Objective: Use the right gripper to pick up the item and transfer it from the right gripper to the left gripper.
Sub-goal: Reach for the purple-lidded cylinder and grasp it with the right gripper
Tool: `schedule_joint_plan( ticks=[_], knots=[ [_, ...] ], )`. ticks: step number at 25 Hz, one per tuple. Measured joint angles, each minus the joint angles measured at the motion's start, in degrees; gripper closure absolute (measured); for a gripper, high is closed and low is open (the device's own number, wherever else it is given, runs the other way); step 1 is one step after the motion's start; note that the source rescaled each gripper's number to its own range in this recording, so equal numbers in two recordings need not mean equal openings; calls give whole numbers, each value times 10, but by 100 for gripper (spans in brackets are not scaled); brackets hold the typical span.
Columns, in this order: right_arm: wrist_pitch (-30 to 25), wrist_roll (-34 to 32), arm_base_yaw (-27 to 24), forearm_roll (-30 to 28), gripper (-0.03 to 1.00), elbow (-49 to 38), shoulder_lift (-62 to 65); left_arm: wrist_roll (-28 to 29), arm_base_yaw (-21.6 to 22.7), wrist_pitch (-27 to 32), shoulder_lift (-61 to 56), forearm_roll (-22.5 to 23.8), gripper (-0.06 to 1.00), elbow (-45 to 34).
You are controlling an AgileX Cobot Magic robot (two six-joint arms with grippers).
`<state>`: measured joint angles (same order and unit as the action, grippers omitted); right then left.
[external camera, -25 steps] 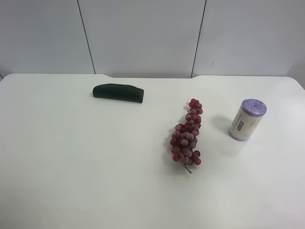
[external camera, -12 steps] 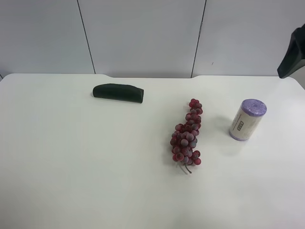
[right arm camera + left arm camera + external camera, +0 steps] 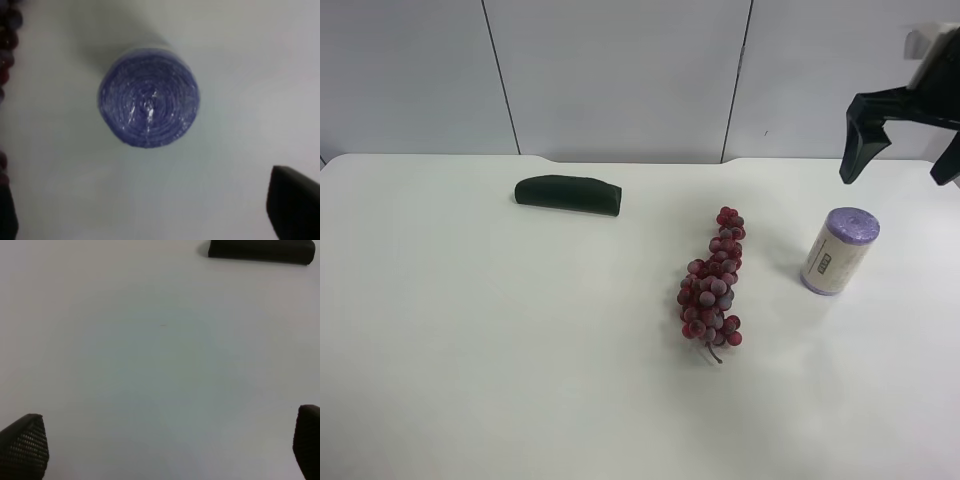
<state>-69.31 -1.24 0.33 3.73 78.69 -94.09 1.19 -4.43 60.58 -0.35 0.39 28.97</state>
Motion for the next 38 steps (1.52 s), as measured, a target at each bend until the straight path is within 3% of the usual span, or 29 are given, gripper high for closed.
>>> schedule_joint_plan(
  ticks=[9,31,34,38],
  knots=[
    [1,28,0,11,-3,0,-92,1,0,0,0,0,-6,0],
    [61,43,0,0,-3,0,-188,1,0,0,0,0,-6,0],
    [61,45,0,0,8,0,-188,1,0,0,0,0,-6,0],
    [61,45,0,0,37,0,-188,0,0,0,0,0,-6,0]
  ],
)
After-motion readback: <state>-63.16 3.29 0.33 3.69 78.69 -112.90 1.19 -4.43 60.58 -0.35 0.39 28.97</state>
